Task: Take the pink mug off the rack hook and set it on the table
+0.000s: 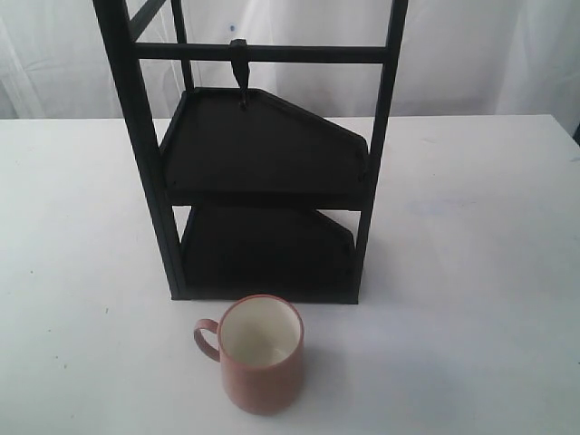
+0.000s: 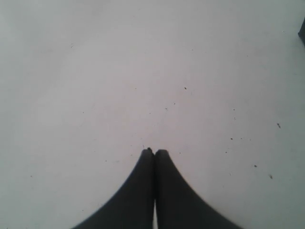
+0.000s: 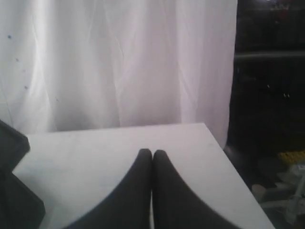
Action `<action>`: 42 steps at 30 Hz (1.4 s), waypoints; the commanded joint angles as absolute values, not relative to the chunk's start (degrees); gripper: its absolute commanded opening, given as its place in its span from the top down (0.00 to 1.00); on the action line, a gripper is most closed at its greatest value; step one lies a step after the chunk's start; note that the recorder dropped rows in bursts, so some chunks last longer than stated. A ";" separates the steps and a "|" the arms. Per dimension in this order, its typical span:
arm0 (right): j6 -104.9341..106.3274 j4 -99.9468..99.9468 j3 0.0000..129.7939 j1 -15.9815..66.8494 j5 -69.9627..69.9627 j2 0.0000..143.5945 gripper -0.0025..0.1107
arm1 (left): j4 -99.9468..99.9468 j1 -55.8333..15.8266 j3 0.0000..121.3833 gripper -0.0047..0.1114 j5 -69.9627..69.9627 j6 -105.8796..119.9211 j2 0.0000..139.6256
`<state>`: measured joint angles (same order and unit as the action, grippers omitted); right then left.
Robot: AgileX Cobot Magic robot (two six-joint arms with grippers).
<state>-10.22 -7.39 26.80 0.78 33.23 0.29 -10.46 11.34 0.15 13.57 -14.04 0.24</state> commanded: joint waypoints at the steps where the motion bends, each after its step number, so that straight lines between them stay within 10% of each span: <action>1: -9.18 -6.83 25.21 -0.02 34.81 0.00 0.98 | -10.71 11.26 0.00 0.96 13.63 -13.89 0.00; 16: 12.10 -2.38 0.76 0.00 10.90 0.00 0.98 | -10.71 11.26 0.00 0.96 13.52 -13.89 0.00; 42: -12.48 -8.67 0.00 0.00 17.82 0.00 0.98 | -10.71 11.26 0.00 0.96 13.52 -13.89 0.00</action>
